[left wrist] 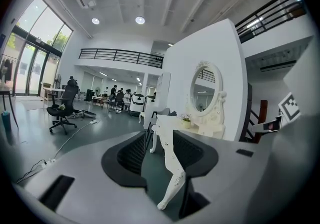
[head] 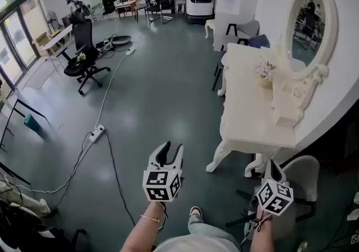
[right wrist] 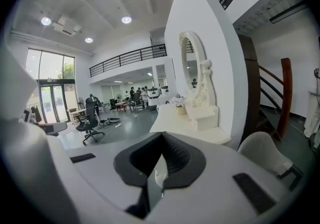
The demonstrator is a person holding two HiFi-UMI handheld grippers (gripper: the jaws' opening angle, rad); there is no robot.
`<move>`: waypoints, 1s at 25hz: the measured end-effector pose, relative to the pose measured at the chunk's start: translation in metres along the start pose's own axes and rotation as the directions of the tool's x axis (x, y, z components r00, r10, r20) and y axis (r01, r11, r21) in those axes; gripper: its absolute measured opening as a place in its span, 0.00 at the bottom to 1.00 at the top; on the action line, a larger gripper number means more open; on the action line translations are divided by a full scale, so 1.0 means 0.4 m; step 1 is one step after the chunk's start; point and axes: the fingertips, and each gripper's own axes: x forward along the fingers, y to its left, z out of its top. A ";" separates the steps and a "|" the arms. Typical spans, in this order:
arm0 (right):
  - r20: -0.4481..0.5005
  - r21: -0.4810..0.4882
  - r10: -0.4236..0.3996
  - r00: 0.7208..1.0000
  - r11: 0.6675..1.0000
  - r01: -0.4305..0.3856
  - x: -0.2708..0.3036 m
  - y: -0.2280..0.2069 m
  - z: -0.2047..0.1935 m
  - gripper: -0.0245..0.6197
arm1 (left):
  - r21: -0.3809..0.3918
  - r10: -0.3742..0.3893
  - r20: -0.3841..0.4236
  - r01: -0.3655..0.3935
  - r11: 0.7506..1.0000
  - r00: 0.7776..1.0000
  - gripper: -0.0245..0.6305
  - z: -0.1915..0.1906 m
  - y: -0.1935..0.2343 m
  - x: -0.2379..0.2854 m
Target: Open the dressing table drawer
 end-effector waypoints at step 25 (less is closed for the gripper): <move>-0.031 0.084 -0.105 0.994 0.991 0.107 0.322 -0.148 0.087 0.05 | 0.054 -0.145 -0.054 0.148 0.987 0.988 0.30 0.070 -0.083 0.468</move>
